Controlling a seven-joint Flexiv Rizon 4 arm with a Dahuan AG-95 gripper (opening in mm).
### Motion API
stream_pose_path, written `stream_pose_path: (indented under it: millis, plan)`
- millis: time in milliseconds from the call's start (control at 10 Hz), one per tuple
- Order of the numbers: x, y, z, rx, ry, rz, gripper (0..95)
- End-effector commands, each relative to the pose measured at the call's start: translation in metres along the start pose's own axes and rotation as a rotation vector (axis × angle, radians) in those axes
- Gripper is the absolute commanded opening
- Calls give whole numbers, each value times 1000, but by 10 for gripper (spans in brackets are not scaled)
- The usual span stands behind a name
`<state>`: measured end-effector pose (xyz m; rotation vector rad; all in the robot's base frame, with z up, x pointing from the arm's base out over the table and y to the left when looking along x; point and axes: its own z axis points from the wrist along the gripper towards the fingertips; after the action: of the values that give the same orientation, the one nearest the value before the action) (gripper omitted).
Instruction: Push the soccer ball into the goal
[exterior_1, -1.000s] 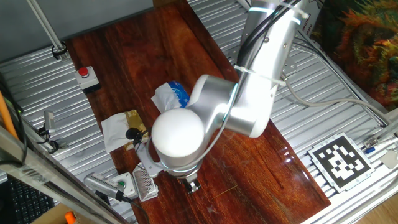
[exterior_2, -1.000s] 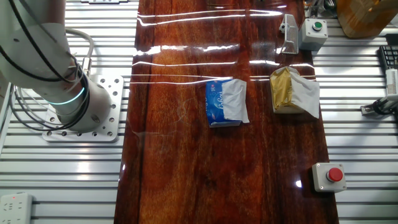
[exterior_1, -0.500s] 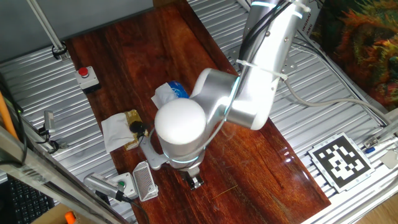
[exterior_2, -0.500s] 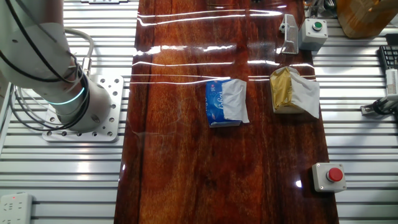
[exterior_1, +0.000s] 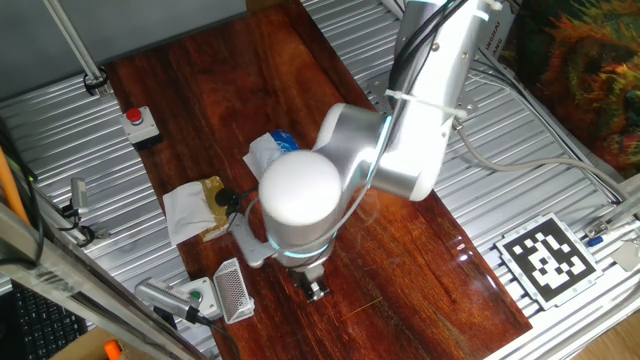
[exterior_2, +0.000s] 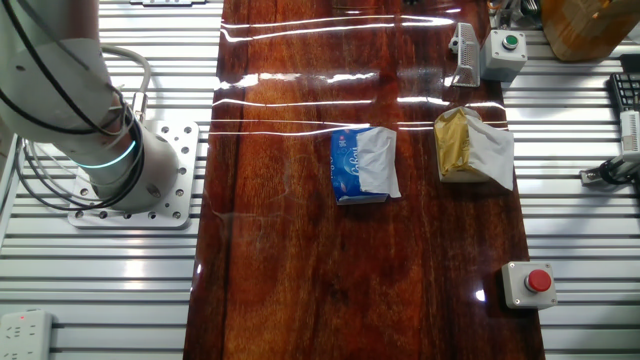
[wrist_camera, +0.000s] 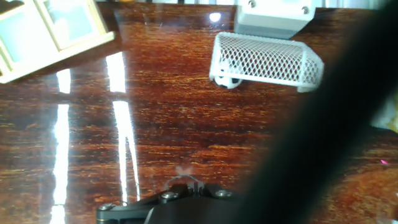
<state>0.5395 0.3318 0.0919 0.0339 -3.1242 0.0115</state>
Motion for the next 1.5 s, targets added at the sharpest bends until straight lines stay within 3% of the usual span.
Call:
stream_pose_path:
  millis: [100, 400, 600, 700, 900, 1500]
  plan:
    - [-12, -3, 4, 11, -31, -1, 0]
    - [-23, -8, 19, 10, -108, -13, 0]
    - [-28, -9, 19, 18, -129, -14, 0]
    - [-33, -11, 24, 21, -153, -15, 0]
    - [-38, -16, 31, 15, -172, -18, 0]
    - [-54, -28, 38, 17, -207, -21, 0]
